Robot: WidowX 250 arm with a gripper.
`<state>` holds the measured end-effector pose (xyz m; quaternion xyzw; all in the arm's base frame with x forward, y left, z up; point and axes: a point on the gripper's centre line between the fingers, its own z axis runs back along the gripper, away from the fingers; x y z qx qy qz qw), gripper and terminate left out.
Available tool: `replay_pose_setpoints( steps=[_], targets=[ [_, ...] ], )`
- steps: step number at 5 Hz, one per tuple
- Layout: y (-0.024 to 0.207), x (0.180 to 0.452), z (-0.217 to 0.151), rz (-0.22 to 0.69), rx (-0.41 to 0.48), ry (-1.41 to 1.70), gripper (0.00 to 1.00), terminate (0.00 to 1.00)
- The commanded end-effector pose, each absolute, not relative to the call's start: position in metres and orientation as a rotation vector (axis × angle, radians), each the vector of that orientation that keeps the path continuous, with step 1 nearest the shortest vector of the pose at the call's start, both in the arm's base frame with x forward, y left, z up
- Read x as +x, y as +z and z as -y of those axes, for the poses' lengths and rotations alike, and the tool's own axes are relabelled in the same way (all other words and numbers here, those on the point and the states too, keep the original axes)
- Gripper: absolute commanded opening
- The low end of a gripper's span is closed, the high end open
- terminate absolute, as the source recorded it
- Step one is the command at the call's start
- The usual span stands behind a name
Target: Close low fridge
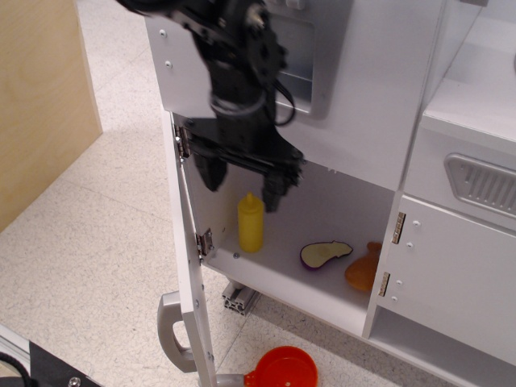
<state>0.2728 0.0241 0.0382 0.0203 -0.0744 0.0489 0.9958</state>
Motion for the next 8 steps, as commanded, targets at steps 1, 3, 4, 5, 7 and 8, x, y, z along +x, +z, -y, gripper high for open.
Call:
replay_pose_setpoints(
  steps=[1,3,4,5,7,8],
  targets=[
    [0.073,0.253,-0.074,0.177,0.110,0.247,1.00,0.00],
    [0.044,0.246,-0.088,0.167,0.109,0.515,1.00,0.00],
    [0.030,0.248,-0.081,0.143,0.026,0.569,1.00,0.00],
    [0.016,0.255,-0.068,0.127,-0.037,0.592,1.00,0.00],
    [0.000,0.275,-0.033,0.100,-0.053,0.628,1.00,0.00],
    [0.009,0.282,-0.025,0.132,-0.063,0.621,1.00,0.00]
  ],
)
